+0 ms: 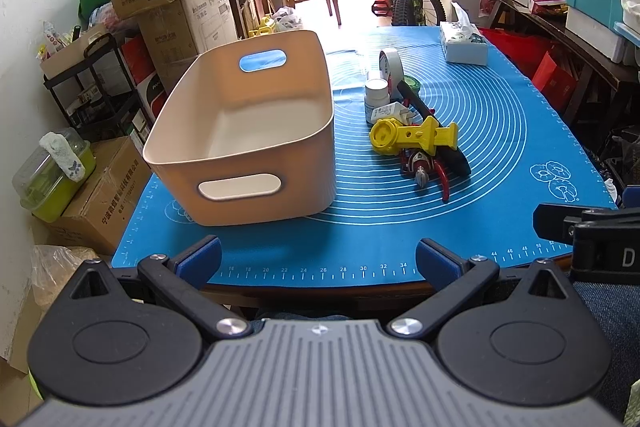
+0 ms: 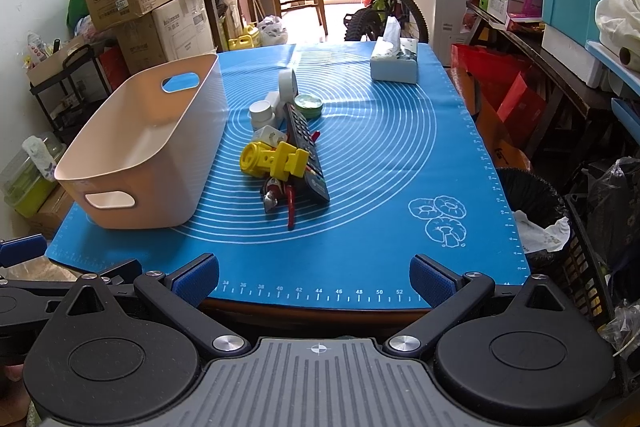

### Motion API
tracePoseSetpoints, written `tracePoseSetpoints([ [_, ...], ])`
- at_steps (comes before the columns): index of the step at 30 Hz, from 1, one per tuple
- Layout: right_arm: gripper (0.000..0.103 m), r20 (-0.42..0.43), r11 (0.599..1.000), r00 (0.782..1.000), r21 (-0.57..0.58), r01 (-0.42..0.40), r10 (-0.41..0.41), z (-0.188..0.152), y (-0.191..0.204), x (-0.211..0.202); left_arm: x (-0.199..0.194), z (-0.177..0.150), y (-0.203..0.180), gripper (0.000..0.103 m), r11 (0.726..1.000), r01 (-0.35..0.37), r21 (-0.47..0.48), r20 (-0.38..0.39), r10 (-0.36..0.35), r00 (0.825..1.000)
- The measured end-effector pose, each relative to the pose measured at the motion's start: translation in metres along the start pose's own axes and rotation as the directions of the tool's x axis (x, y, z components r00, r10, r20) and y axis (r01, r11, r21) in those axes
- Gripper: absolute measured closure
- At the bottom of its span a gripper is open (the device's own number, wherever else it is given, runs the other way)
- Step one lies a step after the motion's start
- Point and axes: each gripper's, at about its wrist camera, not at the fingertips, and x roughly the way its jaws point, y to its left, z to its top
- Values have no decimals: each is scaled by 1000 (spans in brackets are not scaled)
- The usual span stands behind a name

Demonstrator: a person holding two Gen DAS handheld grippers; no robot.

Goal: Organize rigid objects

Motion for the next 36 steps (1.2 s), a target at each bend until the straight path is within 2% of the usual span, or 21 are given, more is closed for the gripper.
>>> tracePoseSetpoints([
  [36, 3, -3, 1000, 1000, 5, -5, 5, 0, -2, -1, -2, 1, -1, 1, 1000, 0, 2, 8, 0, 1000],
])
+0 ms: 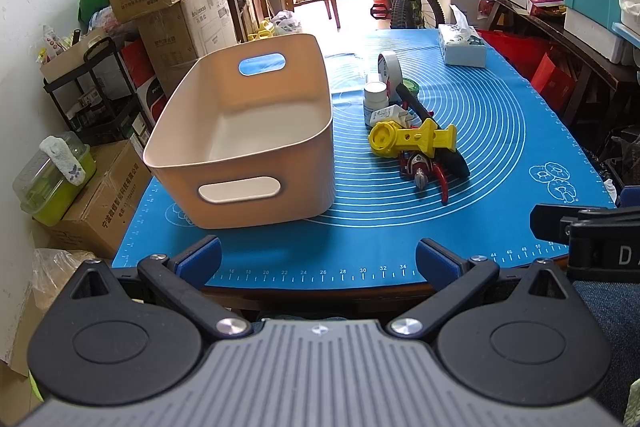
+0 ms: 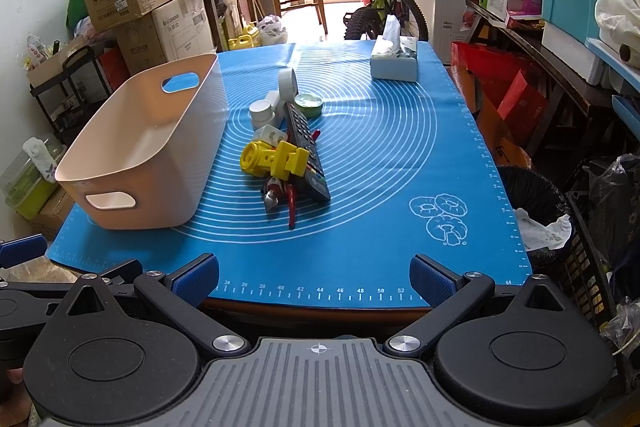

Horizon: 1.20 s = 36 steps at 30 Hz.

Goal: Organize rigid objects

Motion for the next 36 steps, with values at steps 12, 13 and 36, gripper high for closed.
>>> tracePoseSetpoints([
  [12, 3, 4, 1000, 1000, 6, -4, 4, -1, 0, 3, 1, 1, 1, 1, 1000, 6, -10, -10, -6, 1000],
  [13, 3, 2, 1000, 1000, 7, -4, 4, 0, 0, 2, 1, 1, 2, 1, 1000, 5, -12, -10, -5, 1000],
  [36, 3, 94, 1000, 996, 19, 6, -8, 60, -2, 1, 2, 72, 78, 1, 989, -59, -139, 60, 68, 996],
])
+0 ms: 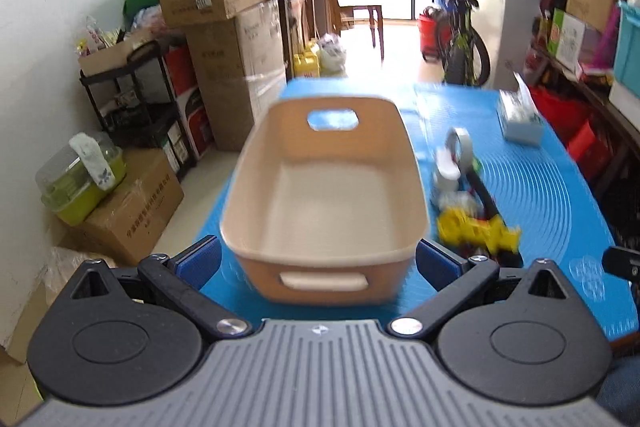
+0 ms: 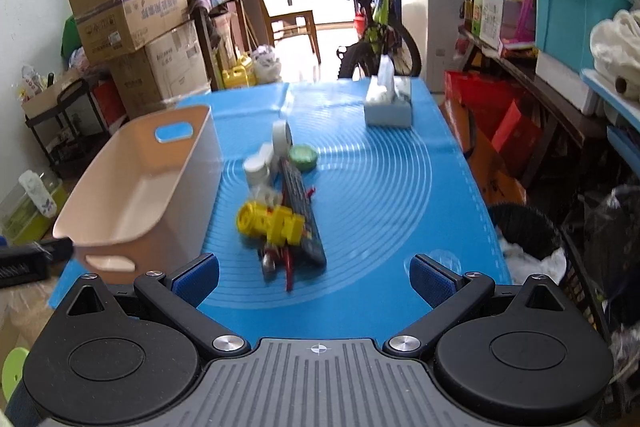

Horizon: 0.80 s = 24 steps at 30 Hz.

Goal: Organize rigid objects
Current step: 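Grip the beige basket rim with the left tool while the right tool grasps the black remote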

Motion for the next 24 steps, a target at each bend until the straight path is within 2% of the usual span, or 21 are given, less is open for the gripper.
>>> tracePoseSetpoints([
  [4, 3, 37, 1000, 999, 10, -9, 9, 19, 1, 13, 18, 23, 14, 1, 1000, -10, -18, -10, 10, 1000],
  [6, 3, 42, 1000, 999, 10, -1, 1, 29, 2, 22, 28, 32, 24, 1, 999, 9, -47, -21, -10, 1000],
  [9, 3, 42, 1000, 999, 22, -2, 1, 41, 1, 40, 42, 41, 33, 2, 998, -6, -61, -14, 5, 1000],
  [13, 3, 10, 998, 1000, 61, 2, -2, 58, -6, 72, 64, 54, 40, 2, 999, -31, -40, -24, 30, 999],
  [17, 3, -23, 997, 1000, 79, 23, -21, 70, -7, 105, 88, 70, 50, 4, 998, 27, -49, -33, -29, 999],
  [24, 5, -99, 997, 994, 55, 55, -49, 78, -3, 161, 132, 80, 61, 12, 1000, 15, -10, -90, -15, 996],
])
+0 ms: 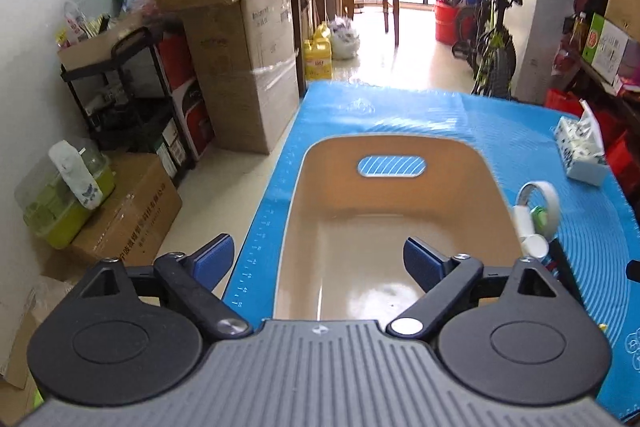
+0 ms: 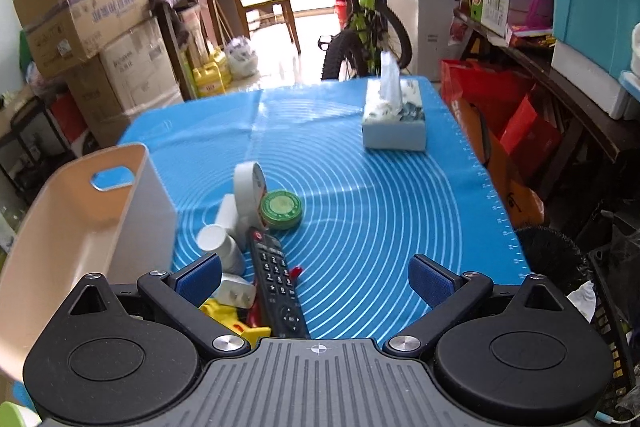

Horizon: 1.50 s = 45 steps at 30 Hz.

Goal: Organize rigid objects
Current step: 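Grip the beige basket rim with the left tool while the right tool grasps the black remote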

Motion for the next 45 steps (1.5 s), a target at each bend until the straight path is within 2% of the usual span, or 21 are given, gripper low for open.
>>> tracePoseSetpoints([
  [3, 9, -62, 1000, 998, -24, -6, 4, -1, 9, 24, 19, -4, 6, 13, 1000, -11, 18, -49, 12, 999],
  [7, 12, -120, 991, 992, -129, 20, -36, -6, 31, 50, 40, -15, 19, 15, 1000, 11, -7, -109, -11, 994],
  [13, 14, -150, 972, 983, -223, 70, -105, -13, 46, 73, 62, -31, 34, 29, 999, 30, -32, -203, -36, 978],
  [16, 18, -192, 973, 975, -219, 65, -109, -14, 46, 87, 68, -36, 38, 31, 998, 45, -41, -234, -53, 971],
  [20, 26, -219, 977, 968, -198, 82, -126, -15, 37, 98, 73, -41, 39, 44, 998, 40, -37, -268, -49, 962],
  [23, 32, -239, 990, 968, -133, 42, -73, -13, 27, 104, 74, -41, 43, 51, 996, 60, -62, -282, -75, 956],
  [25, 40, -263, 995, 964, -98, 5, -31, -14, 23, 108, 75, -40, 44, 53, 995, 64, -70, -282, -81, 956],
  [28, 49, -293, 998, 956, -61, -14, -4, -15, 20, 114, 77, -40, 43, 68, 995, 69, -69, -298, -87, 951],
  [30, 53, -287, 998, 958, -59, -25, 7, -15, 20, 115, 78, -41, 42, 81, 995, 72, -63, -308, -88, 947],
  [32, 56, -282, 997, 959, -70, -32, 11, -16, 23, 114, 79, -41, 41, 82, 996, 70, -58, -310, -85, 947],
  [34, 70, -280, 996, 960, -76, -47, 24, -16, 26, 113, 79, -39, 40, 84, 996, 72, -58, -311, -86, 947],
  [35, 71, -277, 996, 961, -80, -45, 22, -15, 27, 113, 79, -40, 40, 89, 996, 74, -58, -311, -88, 946],
  [36, 73, -271, 995, 962, -85, -44, 20, -15, 27, 112, 79, -40, 40, 100, 996, 75, -57, -312, -89, 946],
  [45, 75, -208, 997, 978, -73, -15, -1, -9, 23, 94, 79, -40, 40, 99, 996, 75, -57, -313, -89, 946],
])
